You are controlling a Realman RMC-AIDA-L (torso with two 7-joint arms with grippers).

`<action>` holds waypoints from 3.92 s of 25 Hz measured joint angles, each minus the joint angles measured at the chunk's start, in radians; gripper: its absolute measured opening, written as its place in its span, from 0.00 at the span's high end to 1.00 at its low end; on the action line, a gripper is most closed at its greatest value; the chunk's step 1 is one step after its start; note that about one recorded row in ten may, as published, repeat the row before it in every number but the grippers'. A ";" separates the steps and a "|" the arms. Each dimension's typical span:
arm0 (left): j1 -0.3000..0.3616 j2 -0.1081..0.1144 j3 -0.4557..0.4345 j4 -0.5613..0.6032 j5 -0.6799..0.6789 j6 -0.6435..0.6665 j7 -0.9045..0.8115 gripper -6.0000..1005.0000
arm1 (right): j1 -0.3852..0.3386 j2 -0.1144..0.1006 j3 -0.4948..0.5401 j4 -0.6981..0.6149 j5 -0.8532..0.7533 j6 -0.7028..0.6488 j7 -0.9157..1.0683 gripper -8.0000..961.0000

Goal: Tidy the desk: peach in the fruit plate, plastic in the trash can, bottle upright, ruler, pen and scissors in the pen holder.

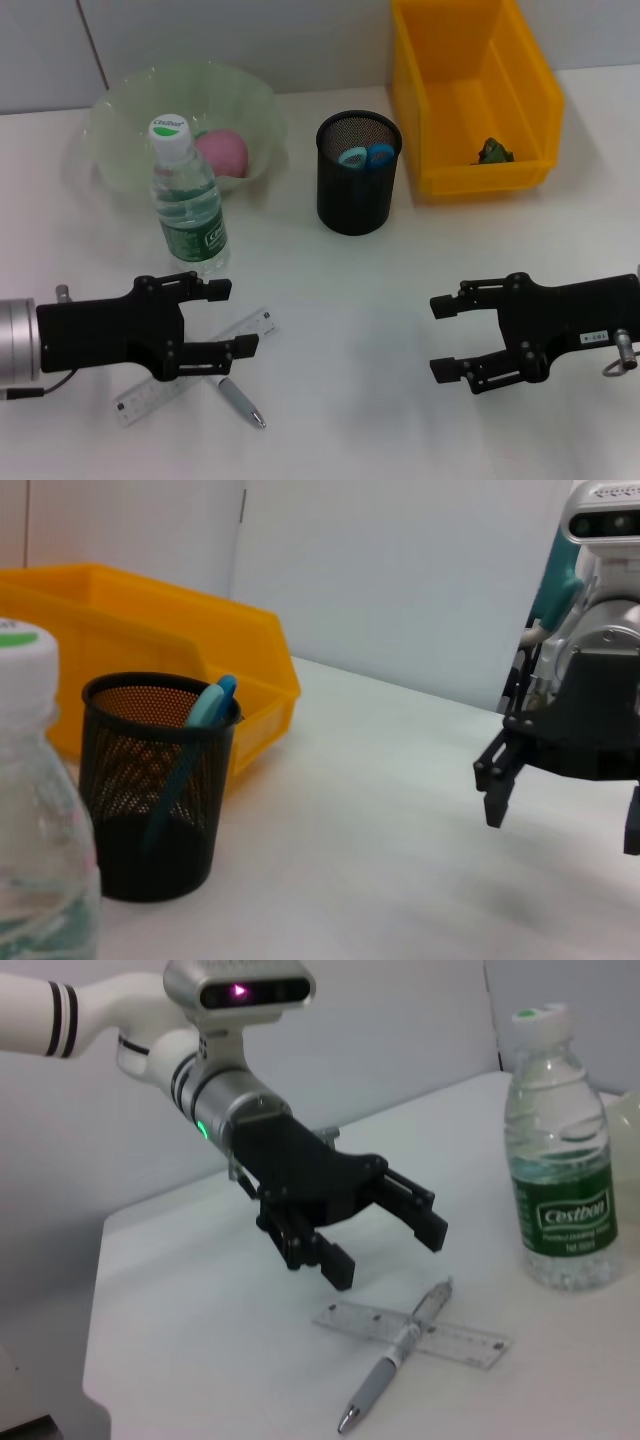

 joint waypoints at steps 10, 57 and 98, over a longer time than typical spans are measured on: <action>-0.019 -0.010 0.265 0.338 0.071 -0.092 -0.441 0.18 | 0.001 -0.004 0.045 -0.017 -0.073 0.003 0.018 0.16; -0.294 -0.021 0.887 0.515 0.677 -0.212 -1.200 0.21 | 0.010 0.000 0.091 -0.069 -0.169 0.010 0.032 0.18; 0.072 -0.013 0.341 0.326 -0.691 -0.072 -0.523 0.61 | 0.011 0.003 0.107 -0.074 -0.165 0.053 0.034 0.19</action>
